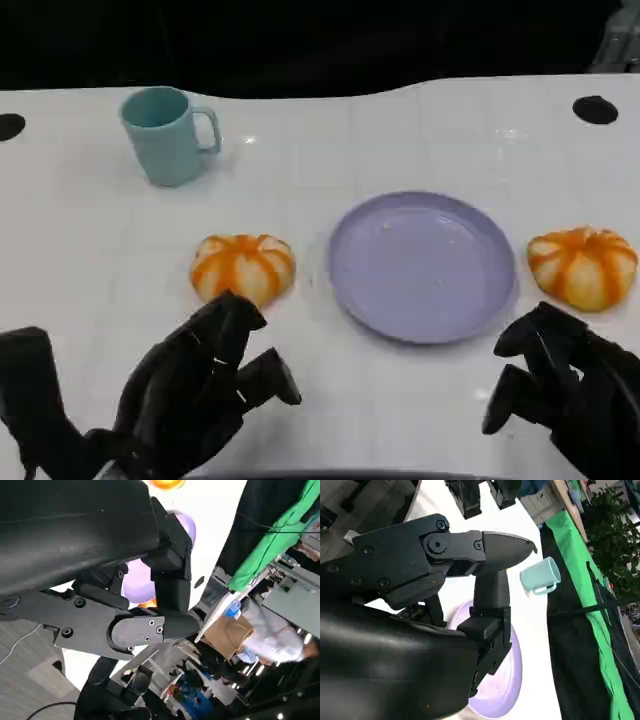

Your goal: Grasp the bread from the table and place it into the plate.

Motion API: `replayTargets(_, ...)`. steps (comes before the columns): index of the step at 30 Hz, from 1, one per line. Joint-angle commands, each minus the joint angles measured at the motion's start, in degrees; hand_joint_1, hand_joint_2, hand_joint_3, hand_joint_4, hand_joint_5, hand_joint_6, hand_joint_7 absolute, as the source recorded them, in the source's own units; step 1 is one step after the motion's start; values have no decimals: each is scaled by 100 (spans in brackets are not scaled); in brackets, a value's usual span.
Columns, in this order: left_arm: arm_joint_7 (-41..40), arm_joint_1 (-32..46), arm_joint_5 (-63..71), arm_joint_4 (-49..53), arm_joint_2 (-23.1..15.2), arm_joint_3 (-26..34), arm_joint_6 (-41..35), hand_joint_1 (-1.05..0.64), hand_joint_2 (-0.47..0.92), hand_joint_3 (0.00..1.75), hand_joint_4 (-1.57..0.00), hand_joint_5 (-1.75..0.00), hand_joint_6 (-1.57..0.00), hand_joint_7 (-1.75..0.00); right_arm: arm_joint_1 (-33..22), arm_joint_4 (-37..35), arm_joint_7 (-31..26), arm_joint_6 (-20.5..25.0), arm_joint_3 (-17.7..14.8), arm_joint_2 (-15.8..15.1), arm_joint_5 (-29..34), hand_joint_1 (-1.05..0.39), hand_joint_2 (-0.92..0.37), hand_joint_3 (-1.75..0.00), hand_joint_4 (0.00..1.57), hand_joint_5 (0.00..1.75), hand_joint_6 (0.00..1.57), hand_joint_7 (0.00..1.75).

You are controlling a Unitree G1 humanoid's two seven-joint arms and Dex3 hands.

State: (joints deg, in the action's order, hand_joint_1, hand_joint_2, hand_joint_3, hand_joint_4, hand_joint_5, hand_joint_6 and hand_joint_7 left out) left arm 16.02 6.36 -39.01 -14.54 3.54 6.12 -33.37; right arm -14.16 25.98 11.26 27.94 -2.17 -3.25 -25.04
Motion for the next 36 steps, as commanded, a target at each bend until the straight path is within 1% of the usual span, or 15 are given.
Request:
replayTargets(1,-86,9,-4,-22,-51,35,18,-53,92,43,-75,-175,-49,-175,16,108,-80,102,-71,-40,-64,-45,-92,-39,64,175,50,162)
replayTargets(5,-79,0,30,-25,-63,20,39,-54,92,43,-76,-175,-50,-175,29,131,-103,168,-78,-33,-77,-44,-92,-39,64,175,50,162)
replayTargets(16,-25,-25,38,14,-86,24,72,-54,92,44,-76,-175,-51,-174,32,114,-89,138,-74,-25,-60,-44,-92,-40,65,175,49,163)
replayTargets(21,164,-81,190,78,-222,-59,261,-56,92,42,-73,-175,-47,-172,33,116,-115,157,-76,-19,-53,-45,-92,-40,65,175,50,163)
replayTargets(22,177,-113,311,55,-278,-119,361,-59,92,37,-69,-174,-47,-163,34,123,-121,173,-80,-17,-65,-45,-92,-39,65,175,50,163)
replayTargets(24,209,-164,604,14,-370,-244,643,-61,92,28,-60,-168,-50,-139,35,130,-113,187,-88,-20,-92,-45,-92,-39,65,175,50,163)
replayTargets(26,238,-182,900,24,-402,-352,1014,-57,92,25,-56,-154,-53,-112,37,124,-101,181,-90,-22,-103,-45,-92,-39,65,175,50,163)
replayTargets(27,239,-193,1058,40,-407,-402,1220,-56,92,24,-56,-149,-55,-102,42,114,-105,184,-91,-18,-104,-45,-92,-39,65,175,50,163)
replayTargets(29,218,-231,1441,70,-462,-517,1654,-54,92,17,-55,-128,-54,-75,59,110,-140,231,-99,1,-117,-44,-92,-39,65,175,50,163)
replayTargets(30,276,-267,1706,151,-530,-588,2029,-54,92,16,-55,-123,-54,-69,63,114,-148,245,-101,7,-125,-44,-92,-39,64,175,51,163)
replayTargets(31,324,-297,1887,232,-572,-633,2304,-53,92,14,-50,-116,-49,-62,73,111,-152,253,-104,11,-129,-43,-92,-39,64,175,50,163)
replayTargets(33,333,-435,2523,422,-801,-767,2981,-53,92,13,-41,-109,-44,-56,84,99,-142,215,-84,-8,-77,-44,-92,-40,65,175,50,163)
replayTargets(34,307,-483,2745,483,-877,-807,3180,-56,92,13,-36,-104,-44,-51,89,97,-144,207,-77,-14,-57,-45,-92,-40,65,175,50,163)
replayTargets(36,282,-523,2947,576,-926,-842,3400,-57,92,12,-33,-101,-44,-47,92,97,-148,206,-74,-15,-41,-45,-92,-39,65,175,50,163)
